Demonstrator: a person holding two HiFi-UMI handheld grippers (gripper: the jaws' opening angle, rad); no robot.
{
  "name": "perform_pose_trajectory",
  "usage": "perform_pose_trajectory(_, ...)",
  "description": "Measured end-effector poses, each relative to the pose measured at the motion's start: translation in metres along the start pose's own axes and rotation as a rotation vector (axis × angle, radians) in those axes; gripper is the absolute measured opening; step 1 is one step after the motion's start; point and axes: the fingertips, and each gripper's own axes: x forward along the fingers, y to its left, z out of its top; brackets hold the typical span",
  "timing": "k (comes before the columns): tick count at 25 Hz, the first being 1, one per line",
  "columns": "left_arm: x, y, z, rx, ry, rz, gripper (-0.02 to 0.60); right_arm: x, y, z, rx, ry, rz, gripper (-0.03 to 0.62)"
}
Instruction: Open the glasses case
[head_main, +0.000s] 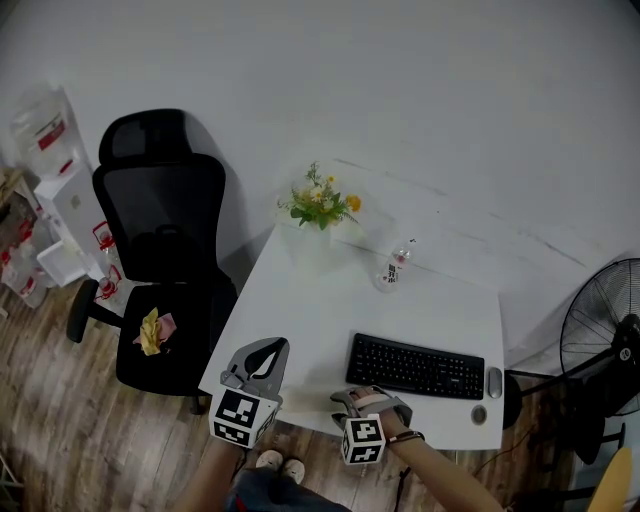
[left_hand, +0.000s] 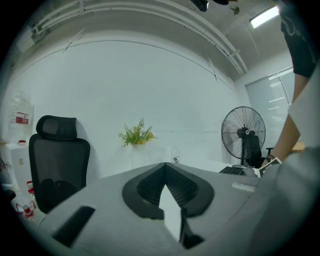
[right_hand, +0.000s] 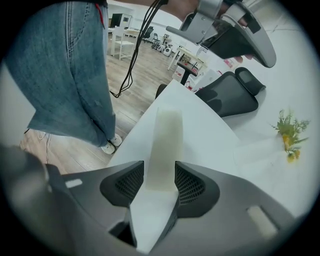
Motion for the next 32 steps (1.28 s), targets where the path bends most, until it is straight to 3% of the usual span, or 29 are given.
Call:
perform_pose_trajectory(9, 0.0, 0.002, -0.001, -0.004, 0.004, 0.0, 0.008, 0.003, -0.002, -0.003, 0.017, 0.017, -0.005, 0.176)
perform_pose_trajectory(15, 0.002, 0.004, -0.001, -0.005, -0.001, -0.001, 0.008, -0.005, -0.006, -0.002, 0.033, -0.011, -0.003, 0.098)
perform_pose_trajectory(21, 0.006, 0.004, 0.0, -0.005, -0.001, -0.007, 0.008, -0.015, -0.027, -0.001, 0.065, -0.037, -0.036, 0.049)
perform_pose_trajectory(32, 0.006, 0.011, -0.002, -0.003, 0.009, 0.007, 0.008, -0.001, -0.077, -0.01, 0.095, -0.025, -0.077, 0.018)
